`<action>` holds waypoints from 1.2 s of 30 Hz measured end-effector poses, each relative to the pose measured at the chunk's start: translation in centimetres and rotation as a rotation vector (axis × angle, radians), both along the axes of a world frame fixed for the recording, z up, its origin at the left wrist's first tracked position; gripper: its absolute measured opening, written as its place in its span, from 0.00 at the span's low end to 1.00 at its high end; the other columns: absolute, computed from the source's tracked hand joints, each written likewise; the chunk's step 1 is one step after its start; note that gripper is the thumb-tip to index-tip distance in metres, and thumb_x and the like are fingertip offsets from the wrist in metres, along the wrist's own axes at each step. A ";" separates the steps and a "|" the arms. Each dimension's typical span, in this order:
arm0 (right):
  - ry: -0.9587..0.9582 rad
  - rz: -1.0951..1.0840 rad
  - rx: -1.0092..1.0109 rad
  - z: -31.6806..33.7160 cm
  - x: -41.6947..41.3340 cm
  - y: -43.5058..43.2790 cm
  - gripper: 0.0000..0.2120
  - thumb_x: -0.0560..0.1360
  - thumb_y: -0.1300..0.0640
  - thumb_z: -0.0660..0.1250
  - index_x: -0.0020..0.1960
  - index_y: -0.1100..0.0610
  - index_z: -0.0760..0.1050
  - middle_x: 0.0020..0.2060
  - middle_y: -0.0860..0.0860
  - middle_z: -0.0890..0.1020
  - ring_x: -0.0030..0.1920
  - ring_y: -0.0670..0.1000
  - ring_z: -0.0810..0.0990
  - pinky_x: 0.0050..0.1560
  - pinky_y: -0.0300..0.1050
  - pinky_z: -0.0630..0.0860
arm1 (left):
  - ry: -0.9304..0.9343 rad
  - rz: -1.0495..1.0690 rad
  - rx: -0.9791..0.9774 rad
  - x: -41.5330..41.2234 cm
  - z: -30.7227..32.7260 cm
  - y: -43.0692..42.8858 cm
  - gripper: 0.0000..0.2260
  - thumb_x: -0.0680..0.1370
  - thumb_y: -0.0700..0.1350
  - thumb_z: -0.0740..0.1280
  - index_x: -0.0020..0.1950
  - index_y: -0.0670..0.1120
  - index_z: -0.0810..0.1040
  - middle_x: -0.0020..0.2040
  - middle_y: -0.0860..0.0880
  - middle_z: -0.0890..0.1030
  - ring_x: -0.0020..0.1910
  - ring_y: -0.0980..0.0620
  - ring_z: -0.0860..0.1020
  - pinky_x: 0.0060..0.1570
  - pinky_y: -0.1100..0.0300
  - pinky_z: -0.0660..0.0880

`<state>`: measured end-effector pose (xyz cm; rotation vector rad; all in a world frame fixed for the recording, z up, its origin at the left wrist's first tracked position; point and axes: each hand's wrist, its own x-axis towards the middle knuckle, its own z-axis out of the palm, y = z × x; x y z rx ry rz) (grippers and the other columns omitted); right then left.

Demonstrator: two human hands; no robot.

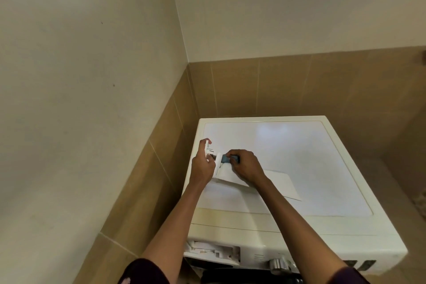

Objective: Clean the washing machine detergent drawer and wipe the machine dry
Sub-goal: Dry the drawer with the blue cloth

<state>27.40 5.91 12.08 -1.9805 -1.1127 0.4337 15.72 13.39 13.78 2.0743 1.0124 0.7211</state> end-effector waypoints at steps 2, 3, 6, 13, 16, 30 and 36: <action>-0.034 -0.020 -0.131 0.0 0.2 0.8 0.13 0.74 0.62 0.59 0.51 0.54 0.81 0.49 0.52 0.83 0.49 0.56 0.79 0.42 0.40 0.68 | -0.017 -0.004 0.007 0.0 -0.1 -0.1 0.20 0.78 0.31 0.57 0.70 0.42 0.64 0.60 0.41 0.77 0.45 0.51 0.77 0.41 0.66 0.75; -0.047 -0.023 -0.184 0.0 0.4 1.1 0.12 0.75 0.61 0.59 0.49 0.54 0.81 0.48 0.54 0.83 0.47 0.58 0.79 0.40 0.40 0.67 | -0.025 -0.005 0.013 0.0 -0.1 -0.1 0.20 0.78 0.31 0.58 0.69 0.42 0.64 0.60 0.41 0.76 0.46 0.50 0.78 0.43 0.65 0.75; -0.066 -0.007 -0.266 0.1 0.5 1.0 0.13 0.76 0.60 0.57 0.34 0.52 0.72 0.39 0.57 0.79 0.40 0.57 0.75 0.32 0.41 0.64 | -0.048 0.013 0.041 -0.3 -0.3 -0.4 0.20 0.78 0.31 0.58 0.69 0.41 0.65 0.61 0.41 0.76 0.51 0.45 0.79 0.49 0.64 0.76; -0.107 0.102 0.079 -1.7 0.3 -2.2 0.12 0.76 0.66 0.60 0.54 0.60 0.80 0.51 0.56 0.81 0.51 0.56 0.79 0.49 0.42 0.71 | -0.169 0.019 -0.001 -1.8 -1.9 -2.0 0.18 0.79 0.39 0.60 0.69 0.43 0.64 0.61 0.49 0.74 0.51 0.58 0.74 0.44 0.79 0.71; -0.201 0.123 0.093 -2.3 0.3 -2.0 0.12 0.76 0.65 0.61 0.54 0.59 0.80 0.49 0.55 0.81 0.48 0.55 0.78 0.45 0.41 0.68 | -0.135 -0.026 -0.175 -1.9 -1.1 -1.6 0.12 0.82 0.42 0.57 0.65 0.46 0.63 0.49 0.55 0.73 0.42 0.60 0.73 0.40 0.71 0.72; -0.292 0.162 0.039 -4.8 -1.2 -2.4 0.12 0.76 0.61 0.59 0.54 0.57 0.80 0.51 0.54 0.81 0.51 0.58 0.76 0.48 0.47 0.65 | 0.038 -0.102 -0.438 -2.8 -1.8 -0.4 0.12 0.84 0.43 0.47 0.65 0.46 0.64 0.68 0.44 0.66 0.60 0.50 0.67 0.54 0.58 0.67; -0.293 0.182 -0.053 -5.7 -1.7 -3.0 0.12 0.77 0.61 0.58 0.58 0.56 0.76 0.53 0.54 0.78 0.51 0.57 0.74 0.47 0.43 0.61 | -0.022 -0.059 -0.494 -3.4 -4.2 -0.4 0.20 0.83 0.40 0.52 0.74 0.52 0.53 0.77 0.45 0.54 0.74 0.43 0.58 0.71 0.46 0.61</action>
